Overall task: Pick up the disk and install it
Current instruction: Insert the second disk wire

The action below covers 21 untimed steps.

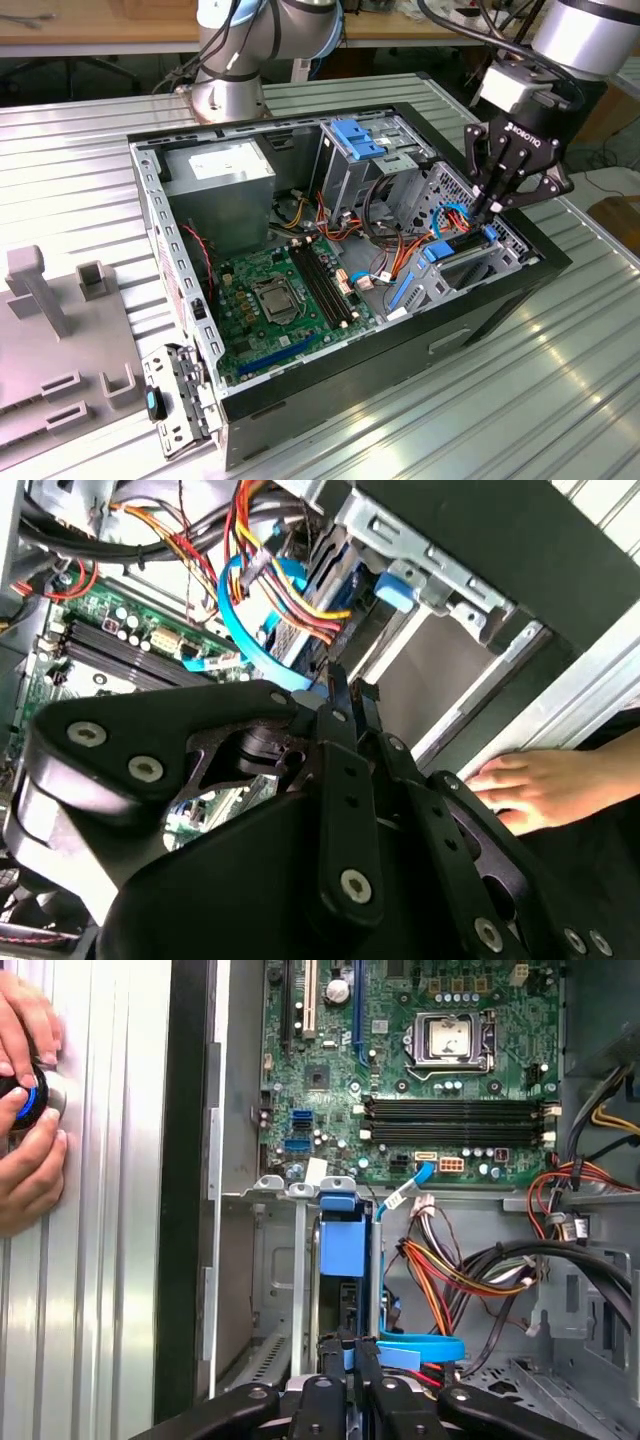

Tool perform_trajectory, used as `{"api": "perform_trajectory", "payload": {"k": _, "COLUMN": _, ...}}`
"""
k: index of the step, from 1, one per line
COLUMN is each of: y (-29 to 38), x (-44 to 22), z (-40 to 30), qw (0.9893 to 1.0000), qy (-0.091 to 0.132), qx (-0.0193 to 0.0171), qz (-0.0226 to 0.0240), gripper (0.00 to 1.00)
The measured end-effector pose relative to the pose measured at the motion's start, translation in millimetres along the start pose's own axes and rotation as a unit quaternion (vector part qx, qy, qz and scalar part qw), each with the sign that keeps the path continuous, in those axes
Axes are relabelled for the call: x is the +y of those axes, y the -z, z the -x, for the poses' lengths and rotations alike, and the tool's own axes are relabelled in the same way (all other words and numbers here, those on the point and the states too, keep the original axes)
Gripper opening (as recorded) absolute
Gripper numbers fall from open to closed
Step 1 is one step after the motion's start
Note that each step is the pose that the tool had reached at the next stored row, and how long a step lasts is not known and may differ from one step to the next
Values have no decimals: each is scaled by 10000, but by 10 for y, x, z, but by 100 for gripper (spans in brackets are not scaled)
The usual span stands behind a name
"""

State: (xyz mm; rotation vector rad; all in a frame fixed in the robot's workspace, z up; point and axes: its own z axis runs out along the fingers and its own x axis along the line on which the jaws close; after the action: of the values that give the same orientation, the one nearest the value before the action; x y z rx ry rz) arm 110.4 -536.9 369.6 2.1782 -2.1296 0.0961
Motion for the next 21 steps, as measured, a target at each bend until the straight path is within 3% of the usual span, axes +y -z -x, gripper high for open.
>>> {"api": "perform_trajectory", "payload": {"k": 2, "y": -6, "x": 5, "z": -8, "qw": 10000, "qy": -1, "qx": -51, "qz": -24, "gripper": 16}}
{"api": "perform_trajectory", "payload": {"k": 4, "y": -13, "x": 6, "z": -36, "qw": 9997, "qy": 1, "qx": -259, "qz": -35, "gripper": 16}}
{"api": "perform_trajectory", "payload": {"k": 5, "y": -18, "x": 6, "z": -59, "qw": 9995, "qy": 2, "qx": -324, "qz": -42, "gripper": 16}}
{"api": "perform_trajectory", "payload": {"k": 8, "y": -43, "x": 16, "z": -99, "qw": 9993, "qy": -6, "qx": -345, "qz": -168, "gripper": 16}}
{"api": "perform_trajectory", "payload": {"k": 9, "y": -50, "x": 30, "z": -100, "qw": 9992, "qy": -7, "qx": -352, "qz": -189, "gripper": 16}}
{"api": "perform_trajectory", "payload": {"k": 12, "y": -65, "x": 36, "z": -99, "qw": 9991, "qy": -9, "qx": -371, "qz": -193, "gripper": 16}}
{"api": "perform_trajectory", "payload": {"k": 15, "y": -82, "x": 43, "z": -104, "qw": 9987, "qy": -13, "qx": -459, "qz": -198, "gripper": 16}}
{"api": "perform_trajectory", "payload": {"k": 21, "y": -102, "x": 62, "z": -105, "qw": 9986, "qy": -62, "qx": -462, "qz": -239, "gripper": 16}}
